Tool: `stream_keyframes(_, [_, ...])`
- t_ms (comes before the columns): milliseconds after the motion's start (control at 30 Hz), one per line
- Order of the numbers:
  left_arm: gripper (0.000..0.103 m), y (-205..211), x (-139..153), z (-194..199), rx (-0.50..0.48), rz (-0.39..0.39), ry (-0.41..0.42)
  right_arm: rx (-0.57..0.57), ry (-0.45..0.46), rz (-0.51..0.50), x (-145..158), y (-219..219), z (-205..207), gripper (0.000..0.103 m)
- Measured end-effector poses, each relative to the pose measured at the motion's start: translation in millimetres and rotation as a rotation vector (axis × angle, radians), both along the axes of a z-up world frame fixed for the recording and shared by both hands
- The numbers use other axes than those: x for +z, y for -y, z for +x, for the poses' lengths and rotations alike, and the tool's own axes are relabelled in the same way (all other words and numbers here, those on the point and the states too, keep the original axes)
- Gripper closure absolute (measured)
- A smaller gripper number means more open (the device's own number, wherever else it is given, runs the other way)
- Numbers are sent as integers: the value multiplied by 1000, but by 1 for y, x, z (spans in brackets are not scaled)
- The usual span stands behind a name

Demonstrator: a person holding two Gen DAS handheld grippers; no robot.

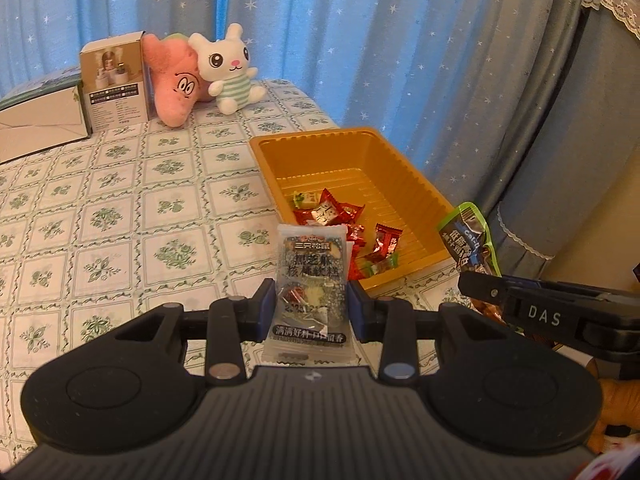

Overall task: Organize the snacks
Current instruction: 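Carry the packet and green candy over the orange tray and open both tools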

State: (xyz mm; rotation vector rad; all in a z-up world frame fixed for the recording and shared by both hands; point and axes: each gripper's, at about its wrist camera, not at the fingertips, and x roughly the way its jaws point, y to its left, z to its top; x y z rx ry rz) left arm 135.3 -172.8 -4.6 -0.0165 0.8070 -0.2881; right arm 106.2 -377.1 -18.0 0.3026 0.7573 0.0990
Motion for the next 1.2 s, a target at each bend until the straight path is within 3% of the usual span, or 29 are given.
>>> stream_keyframes(767, [69,48,-16,85,-10,-40,-34,0,19,-17,-1,33,94,79])
stream_keyframes(1200, [69,58,-27,108,-15,-34,-54,29,-8,-50,-13,34,123,79])
